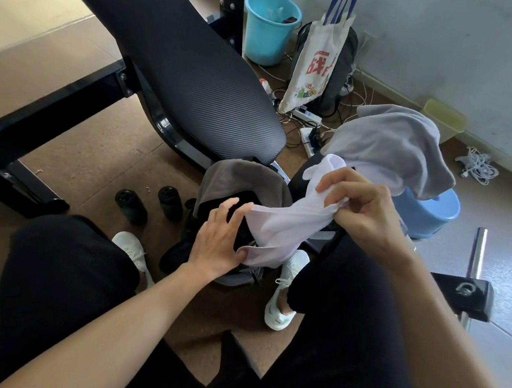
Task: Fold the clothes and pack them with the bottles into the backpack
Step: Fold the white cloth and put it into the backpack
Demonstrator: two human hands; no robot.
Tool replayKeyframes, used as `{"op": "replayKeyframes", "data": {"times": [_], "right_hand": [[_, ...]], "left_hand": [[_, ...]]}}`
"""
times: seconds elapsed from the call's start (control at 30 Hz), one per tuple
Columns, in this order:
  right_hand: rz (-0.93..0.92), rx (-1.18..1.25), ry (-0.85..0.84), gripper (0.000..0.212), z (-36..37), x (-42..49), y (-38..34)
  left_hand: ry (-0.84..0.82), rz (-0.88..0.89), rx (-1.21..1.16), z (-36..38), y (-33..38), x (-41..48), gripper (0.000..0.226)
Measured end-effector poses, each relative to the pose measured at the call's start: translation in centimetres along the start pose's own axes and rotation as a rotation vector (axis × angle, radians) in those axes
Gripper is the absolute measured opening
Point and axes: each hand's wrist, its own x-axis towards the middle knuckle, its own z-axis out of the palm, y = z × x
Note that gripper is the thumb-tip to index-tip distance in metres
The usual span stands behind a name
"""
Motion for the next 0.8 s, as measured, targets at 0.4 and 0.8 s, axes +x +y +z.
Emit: {"op": "replayKeyframes", "data": {"times": [0.4, 0.8], "right_hand": [[0.024, 0.001, 0.191, 0.029, 0.0, 0.0, 1.8], [0.422, -0.188, 0.382, 0.004, 2.6, -0.5, 8.9]], "left_hand": [[-0.108, -0.046, -0.072, 0.5, -1.8, 0.2, 0.025], [-0.103, -0.267, -0.278, -11.9, -8.6, 2.0, 0.019]]}}
